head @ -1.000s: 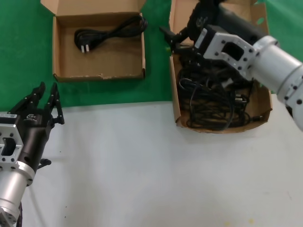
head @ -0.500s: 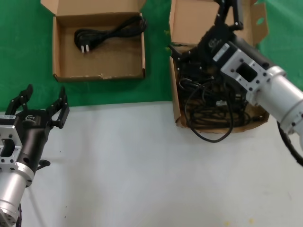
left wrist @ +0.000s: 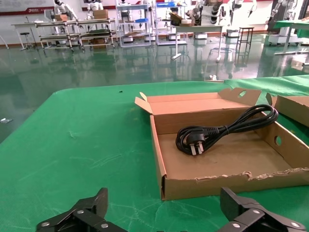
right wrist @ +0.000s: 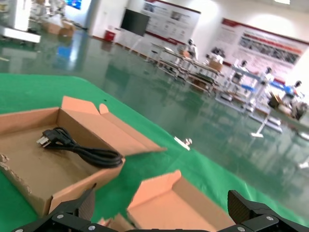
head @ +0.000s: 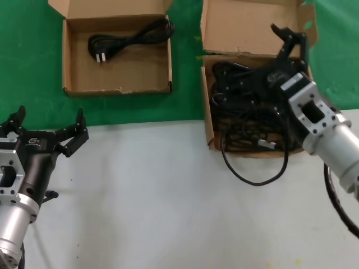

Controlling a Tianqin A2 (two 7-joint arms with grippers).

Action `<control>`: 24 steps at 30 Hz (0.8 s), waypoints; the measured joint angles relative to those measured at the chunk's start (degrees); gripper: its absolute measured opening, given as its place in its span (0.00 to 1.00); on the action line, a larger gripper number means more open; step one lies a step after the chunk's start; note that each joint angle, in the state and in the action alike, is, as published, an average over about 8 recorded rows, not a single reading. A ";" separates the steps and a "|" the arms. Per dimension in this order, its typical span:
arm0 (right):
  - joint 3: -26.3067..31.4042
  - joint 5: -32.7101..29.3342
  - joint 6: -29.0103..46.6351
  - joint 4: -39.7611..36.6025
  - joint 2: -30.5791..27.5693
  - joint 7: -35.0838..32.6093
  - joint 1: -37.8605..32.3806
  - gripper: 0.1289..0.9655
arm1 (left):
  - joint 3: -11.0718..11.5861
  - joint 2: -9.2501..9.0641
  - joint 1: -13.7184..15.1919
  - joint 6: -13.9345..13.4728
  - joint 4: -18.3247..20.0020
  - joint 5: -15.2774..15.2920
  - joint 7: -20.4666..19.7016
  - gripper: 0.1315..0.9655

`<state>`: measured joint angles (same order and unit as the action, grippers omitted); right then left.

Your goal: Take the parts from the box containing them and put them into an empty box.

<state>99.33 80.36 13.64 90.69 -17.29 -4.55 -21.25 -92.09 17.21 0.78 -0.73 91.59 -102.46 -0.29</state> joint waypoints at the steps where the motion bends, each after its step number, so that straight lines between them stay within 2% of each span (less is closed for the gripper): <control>1: -0.21 0.63 -0.38 0.03 0.00 0.13 0.60 1.00 | 0.01 0.00 -0.02 0.02 0.00 -0.02 0.01 0.74; 11: -2.33 6.91 -4.13 0.30 0.03 1.37 6.45 1.00 | 0.13 -0.01 -0.24 0.22 0.03 -0.20 0.09 0.92; 20: -4.22 12.53 -7.50 0.54 0.06 2.50 11.71 1.00 | 0.23 -0.01 -0.43 0.40 0.05 -0.37 0.16 0.99; 24: -5.07 15.04 -9.01 0.65 0.07 3.00 14.06 1.00 | 0.28 -0.01 -0.51 0.48 0.06 -0.44 0.19 0.99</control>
<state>94.26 95.40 4.64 91.34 -17.22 -1.55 -7.19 -91.82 17.20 0.26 -0.25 91.64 -102.91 -0.10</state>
